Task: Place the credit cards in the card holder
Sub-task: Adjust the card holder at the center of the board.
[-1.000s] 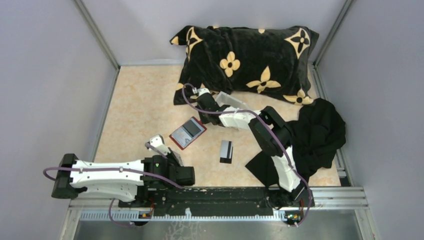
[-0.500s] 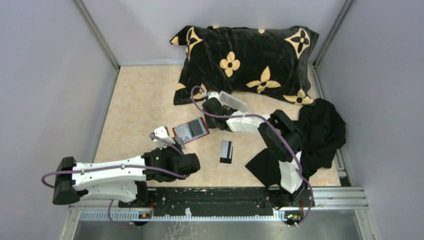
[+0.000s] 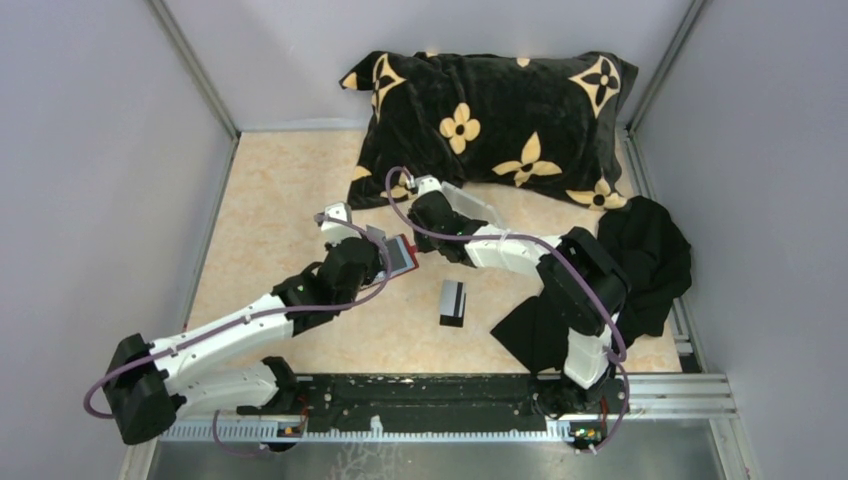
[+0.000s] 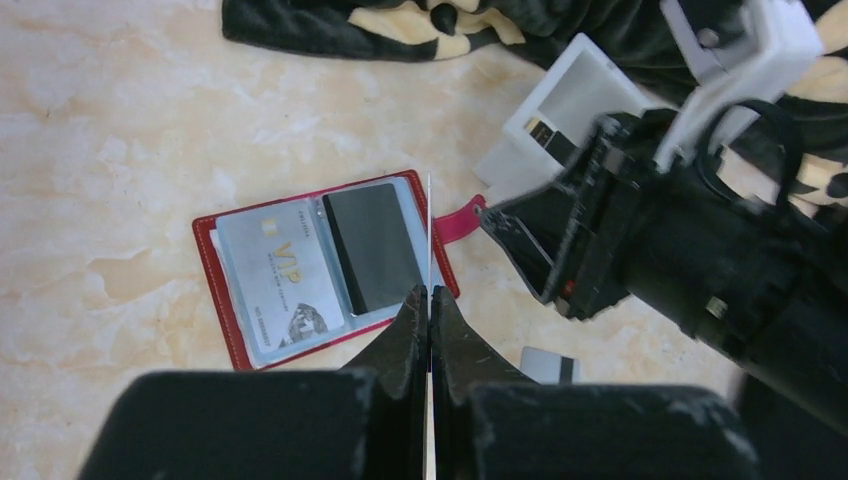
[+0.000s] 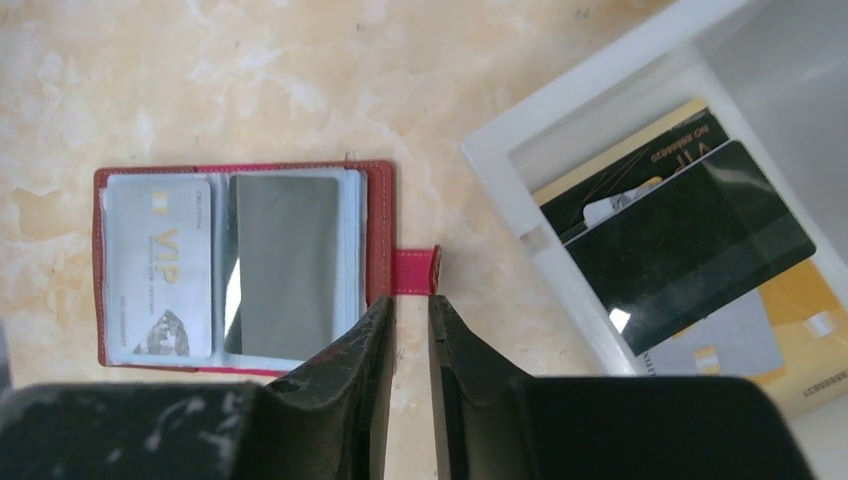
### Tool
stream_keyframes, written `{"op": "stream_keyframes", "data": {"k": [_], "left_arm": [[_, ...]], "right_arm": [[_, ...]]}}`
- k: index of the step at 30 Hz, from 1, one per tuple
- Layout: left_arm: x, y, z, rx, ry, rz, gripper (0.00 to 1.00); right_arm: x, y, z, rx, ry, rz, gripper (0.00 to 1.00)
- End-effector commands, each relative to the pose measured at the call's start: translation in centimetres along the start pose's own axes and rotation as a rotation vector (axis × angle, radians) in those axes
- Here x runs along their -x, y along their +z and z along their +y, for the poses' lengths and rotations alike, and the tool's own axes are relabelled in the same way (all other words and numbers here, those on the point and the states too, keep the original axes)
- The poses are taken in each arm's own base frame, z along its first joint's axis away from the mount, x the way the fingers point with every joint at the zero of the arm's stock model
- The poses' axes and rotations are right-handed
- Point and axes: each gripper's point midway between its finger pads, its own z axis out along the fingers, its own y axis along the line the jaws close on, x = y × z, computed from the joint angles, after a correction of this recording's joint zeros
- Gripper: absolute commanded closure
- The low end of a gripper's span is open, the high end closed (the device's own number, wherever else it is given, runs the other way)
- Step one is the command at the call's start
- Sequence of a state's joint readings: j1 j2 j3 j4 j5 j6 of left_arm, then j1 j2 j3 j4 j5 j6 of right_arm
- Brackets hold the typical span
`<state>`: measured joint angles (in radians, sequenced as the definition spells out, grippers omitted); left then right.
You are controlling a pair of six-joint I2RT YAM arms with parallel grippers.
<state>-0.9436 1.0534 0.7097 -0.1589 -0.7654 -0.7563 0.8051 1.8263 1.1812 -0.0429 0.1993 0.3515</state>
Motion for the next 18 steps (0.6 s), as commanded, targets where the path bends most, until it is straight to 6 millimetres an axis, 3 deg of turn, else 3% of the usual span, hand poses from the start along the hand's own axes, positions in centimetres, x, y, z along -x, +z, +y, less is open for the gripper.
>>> {"op": "stream_keyframes", "data": {"k": [1,5,10,18], "left_arm": [[-1.3,1.6,-0.2,-0.104,-0.010,0.075,1.00],[-2.5,2.7,1.8,-0.091,-0.052,0.114,1.00],[-4.0,3.3,4.0,-0.044,-0.070,0.161,1.00],[-5.5,3.1,6.2,0.002,-0.087,0.187,1.00]], "right_arm": [[3.1,-2.0,2.2,0.088,-0.031,-0.129,0.84],[2.8,-1.9,3.4,0.131,-0.048,-0.118,0.86],[2.3,-1.4,4.4,0.169,-0.046,-0.096,0.81],[0.6,0.6,4.3,0.154,-0.058,-0.038,0.82]]}}
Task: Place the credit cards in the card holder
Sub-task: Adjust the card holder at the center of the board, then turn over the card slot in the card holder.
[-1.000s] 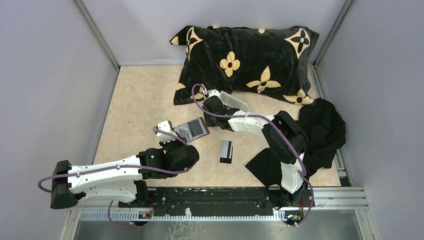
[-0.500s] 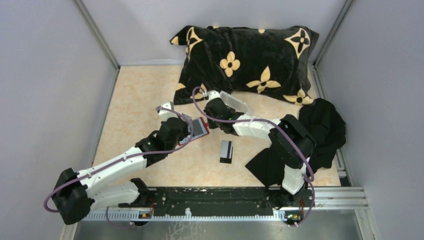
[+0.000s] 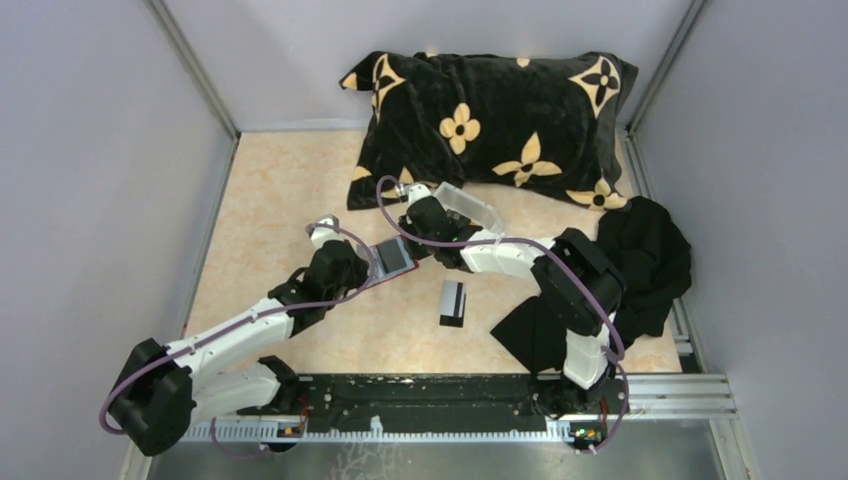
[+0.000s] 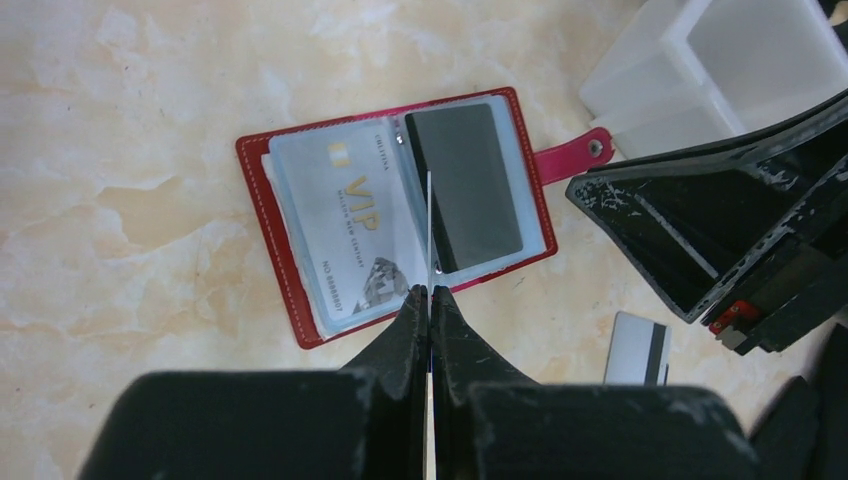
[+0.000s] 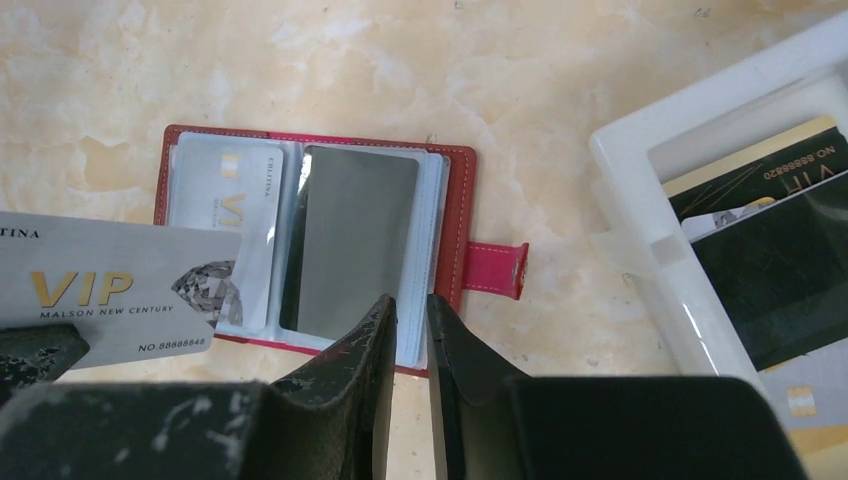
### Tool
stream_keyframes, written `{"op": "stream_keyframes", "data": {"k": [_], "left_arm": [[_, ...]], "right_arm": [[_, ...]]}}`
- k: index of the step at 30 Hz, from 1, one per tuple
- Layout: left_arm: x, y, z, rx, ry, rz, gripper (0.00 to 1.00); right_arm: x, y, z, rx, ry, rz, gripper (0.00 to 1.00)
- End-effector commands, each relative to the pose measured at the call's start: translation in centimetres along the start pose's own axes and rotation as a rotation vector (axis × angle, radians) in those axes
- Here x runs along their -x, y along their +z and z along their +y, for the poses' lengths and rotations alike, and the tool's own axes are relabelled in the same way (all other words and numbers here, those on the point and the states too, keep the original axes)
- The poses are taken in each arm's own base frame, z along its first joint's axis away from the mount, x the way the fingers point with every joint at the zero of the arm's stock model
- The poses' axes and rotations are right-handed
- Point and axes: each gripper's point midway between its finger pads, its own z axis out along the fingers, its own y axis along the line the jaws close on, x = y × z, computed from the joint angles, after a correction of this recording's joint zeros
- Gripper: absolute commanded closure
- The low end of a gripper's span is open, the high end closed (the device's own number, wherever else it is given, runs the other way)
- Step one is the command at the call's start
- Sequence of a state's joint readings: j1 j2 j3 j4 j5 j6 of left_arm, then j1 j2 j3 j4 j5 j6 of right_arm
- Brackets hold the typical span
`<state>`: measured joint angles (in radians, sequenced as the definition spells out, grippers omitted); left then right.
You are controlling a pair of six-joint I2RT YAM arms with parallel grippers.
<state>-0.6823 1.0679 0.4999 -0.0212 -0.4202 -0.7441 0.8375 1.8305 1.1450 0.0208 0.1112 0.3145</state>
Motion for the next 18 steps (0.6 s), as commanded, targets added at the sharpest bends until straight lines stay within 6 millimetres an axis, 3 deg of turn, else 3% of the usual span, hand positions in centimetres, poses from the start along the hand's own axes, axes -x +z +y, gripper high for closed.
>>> {"op": "stream_keyframes", "data": {"k": [1,8,15,18], "left_arm": [[-0.1,-0.1,0.2,-0.016,-0.035,0.000,1.00],[-0.9,-0.2,1.4,0.012,-0.040,0.018,1.00],[0.1,-1.5,2.1,0.029,-0.067,-0.018,1.00],[0.0,-1.9,2.4,0.038,-0.072,-0.014,1.00]], "right_arm": [[2.0,1.0,1.5,0.039,-0.008,-0.047,0.83],[0.8,2.2,1.3,0.041,0.008,-0.011,0.84],[0.0,2.8,0.9,0.103,0.089,0.018,0.68],[-0.4,3.0,0.8,0.108,0.096,0.029,0.66]]}}
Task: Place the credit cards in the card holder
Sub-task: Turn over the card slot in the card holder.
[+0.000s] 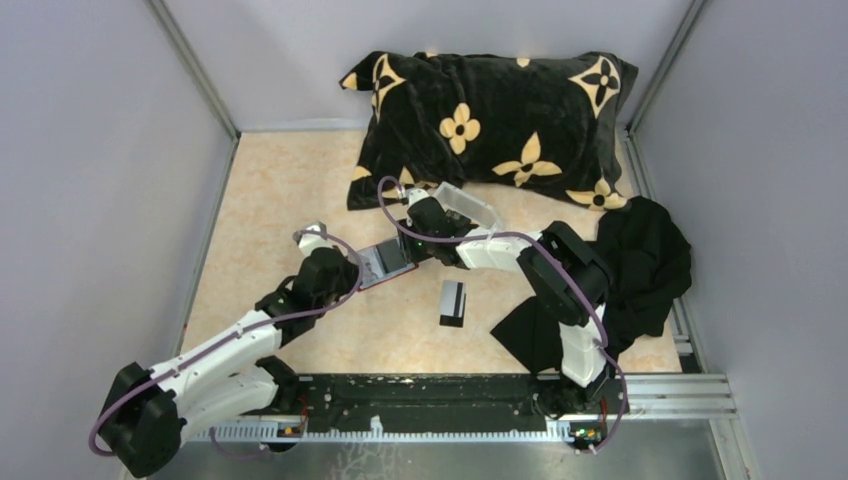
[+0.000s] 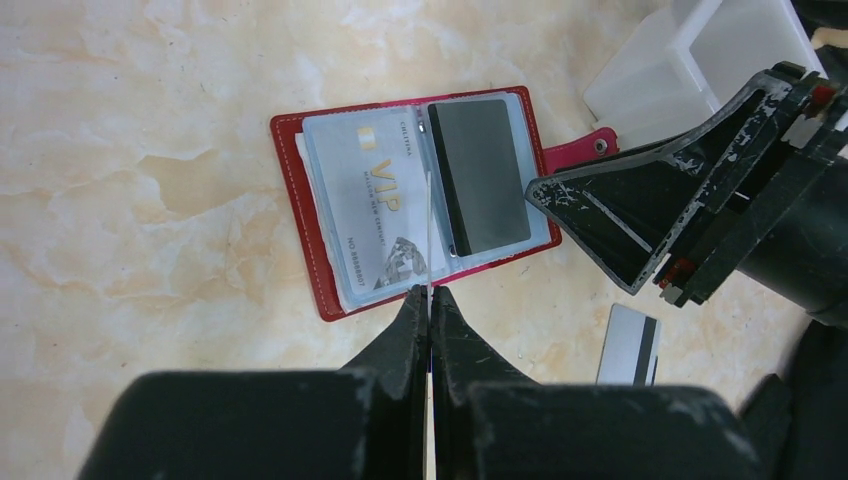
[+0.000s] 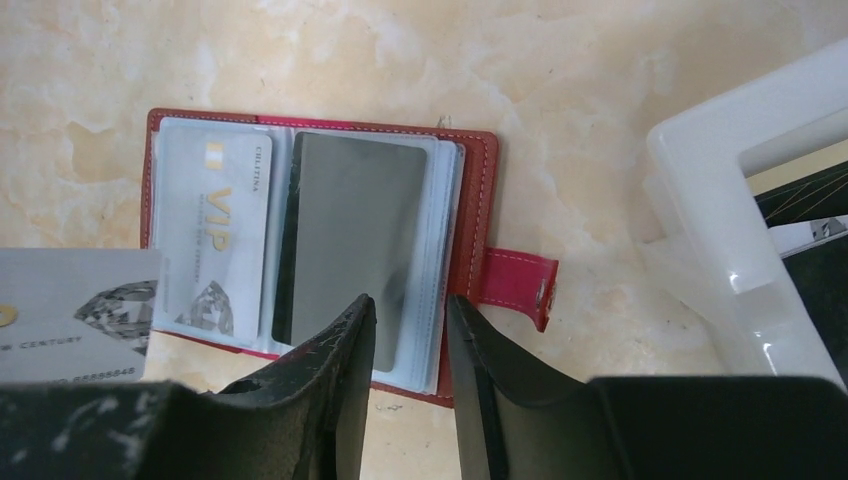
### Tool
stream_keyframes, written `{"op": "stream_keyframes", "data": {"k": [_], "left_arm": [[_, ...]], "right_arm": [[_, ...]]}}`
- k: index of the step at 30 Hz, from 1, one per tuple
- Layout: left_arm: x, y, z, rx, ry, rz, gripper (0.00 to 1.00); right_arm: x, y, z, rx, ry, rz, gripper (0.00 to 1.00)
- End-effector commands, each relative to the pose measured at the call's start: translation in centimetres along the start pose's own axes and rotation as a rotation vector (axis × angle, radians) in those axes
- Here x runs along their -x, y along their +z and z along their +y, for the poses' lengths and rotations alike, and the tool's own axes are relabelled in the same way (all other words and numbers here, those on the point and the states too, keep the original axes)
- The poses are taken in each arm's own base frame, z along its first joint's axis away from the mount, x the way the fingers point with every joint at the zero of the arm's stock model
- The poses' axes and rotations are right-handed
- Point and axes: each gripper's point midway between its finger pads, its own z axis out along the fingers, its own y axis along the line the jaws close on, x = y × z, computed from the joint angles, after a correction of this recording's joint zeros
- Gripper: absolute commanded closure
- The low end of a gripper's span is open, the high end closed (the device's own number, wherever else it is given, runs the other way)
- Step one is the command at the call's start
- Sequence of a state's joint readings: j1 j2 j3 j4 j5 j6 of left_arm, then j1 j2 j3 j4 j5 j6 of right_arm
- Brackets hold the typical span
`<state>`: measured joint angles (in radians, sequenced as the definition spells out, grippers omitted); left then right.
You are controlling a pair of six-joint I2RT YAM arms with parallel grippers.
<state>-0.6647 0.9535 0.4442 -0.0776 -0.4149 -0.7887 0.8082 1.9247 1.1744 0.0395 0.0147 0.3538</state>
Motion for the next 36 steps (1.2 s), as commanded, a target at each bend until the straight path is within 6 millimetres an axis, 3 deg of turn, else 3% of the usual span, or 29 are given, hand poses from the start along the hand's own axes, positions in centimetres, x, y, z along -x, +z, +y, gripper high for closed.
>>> {"op": "stream_keyframes", "data": {"k": [1,12,20,30,36], "left_arm": [[0.2,-0.6,1.1,0.038,-0.021,-0.008,1.00],[-0.3,-1.7,3.1,0.103,-0.039,0.003,1.00],[-3.1,-1.4,5.7,0.223,-0.041,0.092,1.00],[-4.6,-0.9,6.6,0.237,-0.037,0.121,1.00],[-5.0,-0.8,6.8,0.247,-0.033,0.132,1.00]], "right_arm": [[1.4,0.7,0.9,0.061,0.040,-0.035,0.66],[0.8,1.2,1.2,0.102,0.064,-0.012,0.62],[1.0,0.8,1.8,0.131,0.070,-0.017,0.62],[0.9,0.8,2.4,0.166,0.079,-0.009,0.63],[1.8,0.2,3.2,0.197,0.080,-0.038,0.63]]}}
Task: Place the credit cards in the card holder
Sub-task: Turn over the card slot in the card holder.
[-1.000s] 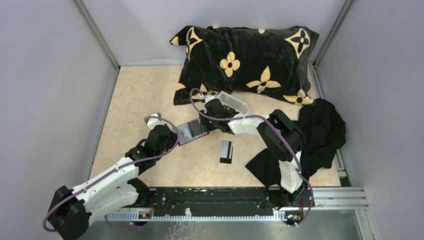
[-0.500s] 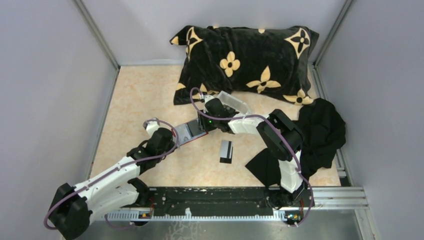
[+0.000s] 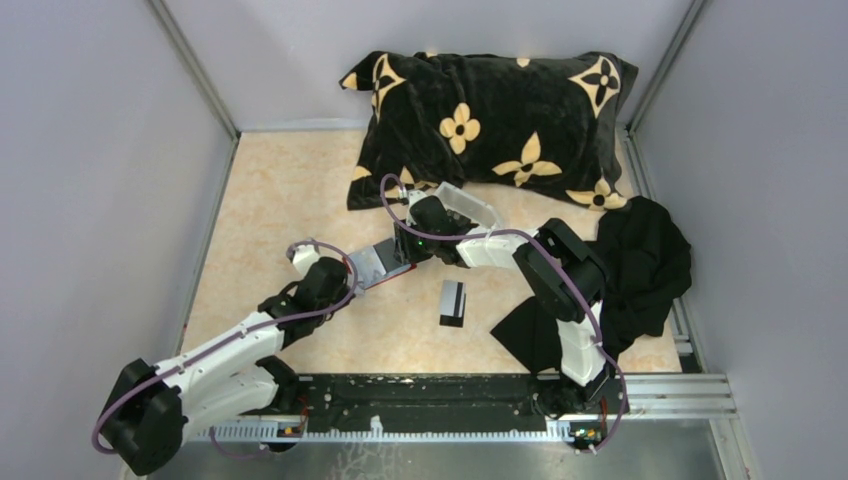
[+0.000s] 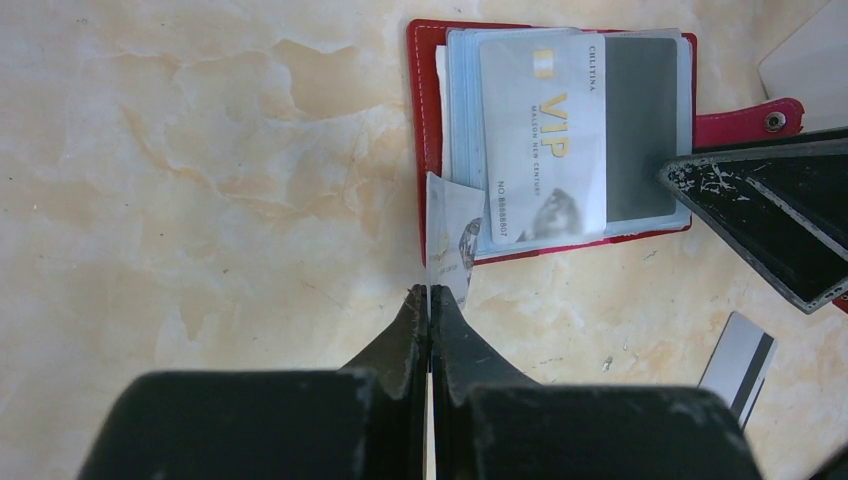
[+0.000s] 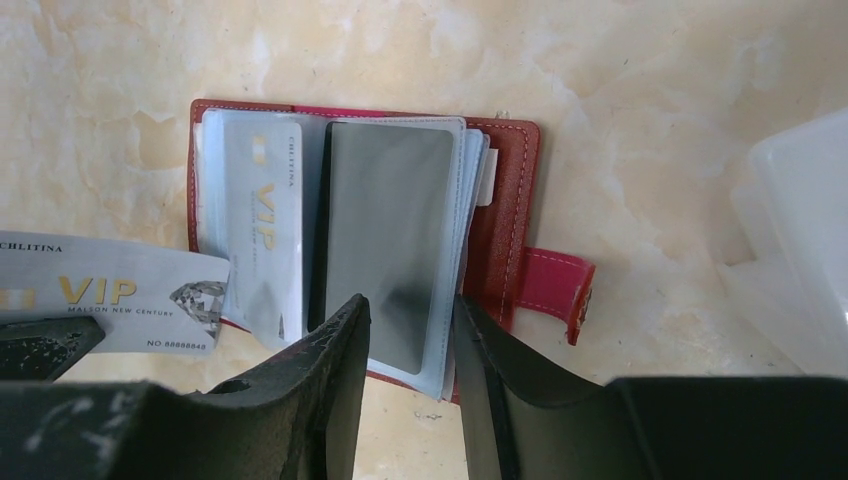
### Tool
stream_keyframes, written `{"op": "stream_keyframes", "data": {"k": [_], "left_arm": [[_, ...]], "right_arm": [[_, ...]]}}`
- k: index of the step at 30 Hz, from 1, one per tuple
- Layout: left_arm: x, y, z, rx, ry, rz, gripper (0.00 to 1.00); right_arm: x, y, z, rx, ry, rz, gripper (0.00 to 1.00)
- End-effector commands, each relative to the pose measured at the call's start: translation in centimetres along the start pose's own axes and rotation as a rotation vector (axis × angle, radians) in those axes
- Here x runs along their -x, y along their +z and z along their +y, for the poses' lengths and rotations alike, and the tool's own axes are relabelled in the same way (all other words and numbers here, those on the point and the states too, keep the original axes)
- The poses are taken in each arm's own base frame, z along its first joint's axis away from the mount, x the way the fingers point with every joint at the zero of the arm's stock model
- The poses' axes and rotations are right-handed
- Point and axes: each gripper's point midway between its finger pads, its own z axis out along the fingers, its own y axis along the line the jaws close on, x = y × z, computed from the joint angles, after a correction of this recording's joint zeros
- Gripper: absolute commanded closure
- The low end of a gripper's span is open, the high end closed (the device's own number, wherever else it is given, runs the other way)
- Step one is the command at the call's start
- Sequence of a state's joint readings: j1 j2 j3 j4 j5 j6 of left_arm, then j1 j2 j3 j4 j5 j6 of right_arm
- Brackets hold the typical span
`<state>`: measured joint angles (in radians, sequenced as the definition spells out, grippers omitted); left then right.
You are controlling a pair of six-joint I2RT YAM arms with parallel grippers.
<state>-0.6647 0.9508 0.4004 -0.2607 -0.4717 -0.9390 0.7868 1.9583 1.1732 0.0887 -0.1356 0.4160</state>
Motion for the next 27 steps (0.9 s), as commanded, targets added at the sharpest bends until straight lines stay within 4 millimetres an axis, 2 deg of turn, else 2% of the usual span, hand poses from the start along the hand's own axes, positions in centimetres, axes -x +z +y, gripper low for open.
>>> {"op": "stream_keyframes", "data": {"k": [1,11,27], "left_arm": [[-1.5,0.3,1.9,0.058,0.024,0.046,1.00],[-0.4,-0.9,2.2,0.080,0.006,0.024,1.00],[-0.8,-0.8,2.7,0.103,0.018,0.041,1.00]], "right_arm": [[2.6,-0.5,1.9,0.072,-0.002,-0.078,0.64],[4.2,-1.4,3.3,0.105,-0.020,-0.120,0.64],[5.1,-1.8,5.7,0.144,-0.061,-0.138,0.64]]}}
